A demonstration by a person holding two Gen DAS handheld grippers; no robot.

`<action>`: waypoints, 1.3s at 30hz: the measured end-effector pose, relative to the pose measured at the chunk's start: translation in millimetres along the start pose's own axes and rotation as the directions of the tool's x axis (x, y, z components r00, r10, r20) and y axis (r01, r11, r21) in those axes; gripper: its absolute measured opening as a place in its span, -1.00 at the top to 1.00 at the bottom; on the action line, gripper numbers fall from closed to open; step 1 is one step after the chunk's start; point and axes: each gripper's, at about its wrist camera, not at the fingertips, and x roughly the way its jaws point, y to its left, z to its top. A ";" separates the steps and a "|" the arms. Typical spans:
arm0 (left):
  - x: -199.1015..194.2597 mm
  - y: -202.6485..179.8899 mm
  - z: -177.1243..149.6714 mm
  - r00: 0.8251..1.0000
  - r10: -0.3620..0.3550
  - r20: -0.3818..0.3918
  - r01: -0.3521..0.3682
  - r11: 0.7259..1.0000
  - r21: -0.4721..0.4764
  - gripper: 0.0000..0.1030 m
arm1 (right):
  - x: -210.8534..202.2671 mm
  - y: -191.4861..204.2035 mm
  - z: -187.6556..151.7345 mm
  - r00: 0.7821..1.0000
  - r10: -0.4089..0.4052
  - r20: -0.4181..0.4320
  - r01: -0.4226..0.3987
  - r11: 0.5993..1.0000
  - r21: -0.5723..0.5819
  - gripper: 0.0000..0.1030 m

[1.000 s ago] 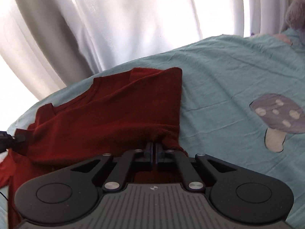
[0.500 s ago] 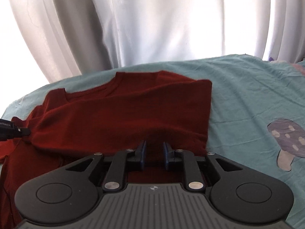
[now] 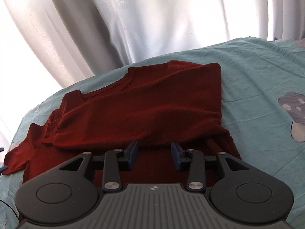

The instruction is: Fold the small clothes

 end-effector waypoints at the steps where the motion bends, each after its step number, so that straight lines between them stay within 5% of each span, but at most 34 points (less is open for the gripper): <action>1: 0.0 13.9 9.4 0.999 0.027 0.035 -0.026 0.999 -0.036 -0.28 | 0.7 -0.6 -0.9 1.000 0.000 -0.004 0.000 1.000 0.008 0.27; 7: 21.0 71.6 41.7 0.999 0.034 0.042 -0.025 0.978 -0.209 0.20 | 5.8 1.2 -1.6 1.000 0.001 -0.021 -0.001 1.000 0.024 0.27; 10: 32.7 83.7 49.8 0.997 -0.037 0.062 0.052 0.967 -0.249 0.33 | 7.4 0.8 1.8 0.999 0.029 -0.024 -0.028 0.998 0.060 0.27; 17: 57.8 99.5 68.1 0.995 -0.040 0.088 0.066 0.946 -0.317 0.80 | 10.2 6.4 3.6 0.999 0.044 -0.030 -0.042 0.997 0.069 0.27; 21: 53.1 85.8 70.1 0.994 -0.030 0.104 0.052 0.974 -0.220 0.86 | 8.0 6.0 2.7 0.999 0.042 -0.032 -0.040 0.997 0.067 0.27; 25: 22.4 15.6 58.3 0.978 -0.145 0.147 0.134 0.988 0.080 0.86 | 2.0 5.0 3.4 0.999 0.041 -0.020 -0.040 0.997 0.067 0.27; 27: 1.5 -34.3 39.8 0.958 -0.257 0.127 0.221 0.944 0.243 0.86 | -2.4 5.6 3.2 0.999 0.046 -0.012 -0.046 0.997 0.059 0.27; 29: -19.9 -87.1 10.2 0.926 -0.371 0.063 0.321 0.866 0.383 0.86 | -7.3 6.8 2.9 0.999 0.051 0.001 -0.051 0.998 0.049 0.27; 32: -45.7 -160.1 -55.4 0.856 -0.509 -0.096 0.467 0.679 0.566 0.84 | -13.2 6.3 3.2 0.998 0.068 0.014 -0.068 0.996 0.055 0.27; 35: -44.4 -206.7 -133.2 0.800 -0.518 -0.304 0.571 0.501 0.650 0.57 | -17.5 5.6 2.9 0.996 0.090 0.025 -0.092 0.994 0.055 0.27; 37: -33.3 -217.6 -177.8 0.806 -0.431 -0.406 0.583 0.458 0.671 0.28 | -16.9 6.2 4.2 0.994 0.106 0.019 -0.107 0.993 0.057 0.27; 39: -21.3 -210.3 -202.1 0.818 -0.344 -0.461 0.575 0.484 0.660 0.28 | -14.1 7.1 7.2 0.990 0.140 0.005 -0.140 0.988 0.072 0.27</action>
